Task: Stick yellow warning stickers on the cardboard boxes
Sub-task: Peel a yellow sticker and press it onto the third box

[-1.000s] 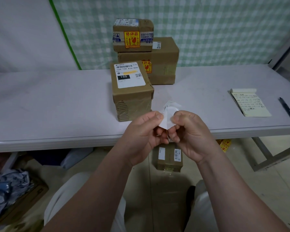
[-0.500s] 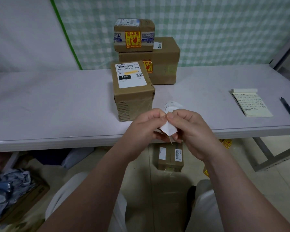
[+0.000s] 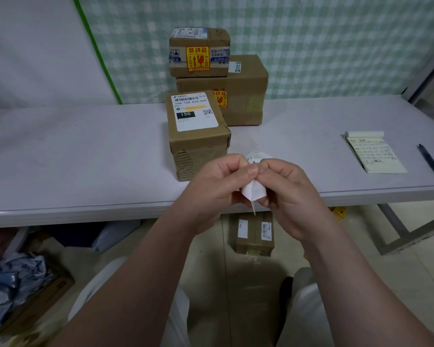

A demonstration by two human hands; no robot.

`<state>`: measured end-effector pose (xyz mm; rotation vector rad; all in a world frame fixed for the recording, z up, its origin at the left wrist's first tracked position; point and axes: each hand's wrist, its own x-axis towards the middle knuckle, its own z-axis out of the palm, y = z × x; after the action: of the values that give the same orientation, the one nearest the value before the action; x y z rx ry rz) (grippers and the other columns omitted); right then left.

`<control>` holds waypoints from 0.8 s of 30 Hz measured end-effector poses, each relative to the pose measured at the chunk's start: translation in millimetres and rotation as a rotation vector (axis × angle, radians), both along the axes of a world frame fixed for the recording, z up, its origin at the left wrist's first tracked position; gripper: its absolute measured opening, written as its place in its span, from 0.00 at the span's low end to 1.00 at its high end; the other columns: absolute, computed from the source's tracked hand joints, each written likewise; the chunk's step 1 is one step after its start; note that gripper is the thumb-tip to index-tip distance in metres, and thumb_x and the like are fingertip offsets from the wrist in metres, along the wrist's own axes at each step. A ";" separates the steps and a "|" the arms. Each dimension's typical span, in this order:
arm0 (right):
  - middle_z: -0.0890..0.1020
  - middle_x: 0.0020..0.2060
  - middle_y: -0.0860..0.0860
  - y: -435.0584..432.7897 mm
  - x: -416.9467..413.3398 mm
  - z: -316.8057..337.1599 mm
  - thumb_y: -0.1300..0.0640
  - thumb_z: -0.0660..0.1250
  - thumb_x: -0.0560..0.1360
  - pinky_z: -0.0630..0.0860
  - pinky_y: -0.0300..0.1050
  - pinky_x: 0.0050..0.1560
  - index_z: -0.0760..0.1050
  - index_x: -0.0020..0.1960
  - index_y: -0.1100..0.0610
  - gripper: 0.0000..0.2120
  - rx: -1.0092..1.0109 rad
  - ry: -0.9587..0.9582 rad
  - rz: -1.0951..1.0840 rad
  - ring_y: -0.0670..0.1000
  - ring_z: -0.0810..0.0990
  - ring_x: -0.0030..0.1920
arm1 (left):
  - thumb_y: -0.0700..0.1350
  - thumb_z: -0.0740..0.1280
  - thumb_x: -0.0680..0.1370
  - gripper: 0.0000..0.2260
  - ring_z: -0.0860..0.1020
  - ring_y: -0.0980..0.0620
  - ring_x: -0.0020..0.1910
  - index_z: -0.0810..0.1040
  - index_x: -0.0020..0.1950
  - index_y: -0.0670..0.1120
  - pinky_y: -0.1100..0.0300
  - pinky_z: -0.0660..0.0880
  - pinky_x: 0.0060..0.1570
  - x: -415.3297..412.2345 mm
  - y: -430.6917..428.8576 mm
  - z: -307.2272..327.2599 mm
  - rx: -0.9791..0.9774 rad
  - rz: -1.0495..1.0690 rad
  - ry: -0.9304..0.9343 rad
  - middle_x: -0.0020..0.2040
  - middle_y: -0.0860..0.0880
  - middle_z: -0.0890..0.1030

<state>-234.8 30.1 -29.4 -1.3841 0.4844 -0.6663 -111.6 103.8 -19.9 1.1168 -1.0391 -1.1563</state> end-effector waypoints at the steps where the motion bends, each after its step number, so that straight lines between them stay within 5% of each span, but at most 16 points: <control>1: 0.72 0.25 0.49 0.4 -0.3 -1.4 0.55 0.64 0.73 0.65 0.46 0.34 0.73 0.34 0.60 0.12 0.035 -0.031 -0.002 0.47 0.68 0.28 | 0.47 0.63 0.73 0.09 0.80 0.51 0.36 0.74 0.39 0.41 0.56 0.77 0.42 -0.6 0.4 -0.8 0.000 -0.003 0.017 0.35 0.47 0.80; 10: 0.71 0.21 0.47 4.4 1.5 -3.8 0.56 0.64 0.72 0.65 0.44 0.33 0.73 0.29 0.56 0.13 0.122 -0.124 -0.076 0.47 0.68 0.28 | 0.43 0.60 0.76 0.09 0.78 0.47 0.35 0.74 0.41 0.39 0.55 0.78 0.40 -9.7 -3.0 -10.3 -0.035 0.059 0.267 0.37 0.40 0.78; 24: 0.71 0.23 0.50 8.2 6.4 -12.4 0.56 0.64 0.71 0.67 0.38 0.29 0.71 0.31 0.59 0.11 0.161 -0.177 -0.218 0.47 0.69 0.27 | 0.41 0.58 0.80 0.08 0.77 0.49 0.38 0.73 0.47 0.38 0.55 0.76 0.39 -24.6 -3.1 -13.1 -0.004 0.303 0.373 0.42 0.41 0.78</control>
<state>-228.4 38.3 -41.8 -1.1192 0.5392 -0.8993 -136.2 100.7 -33.0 0.9680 -0.5625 -1.0639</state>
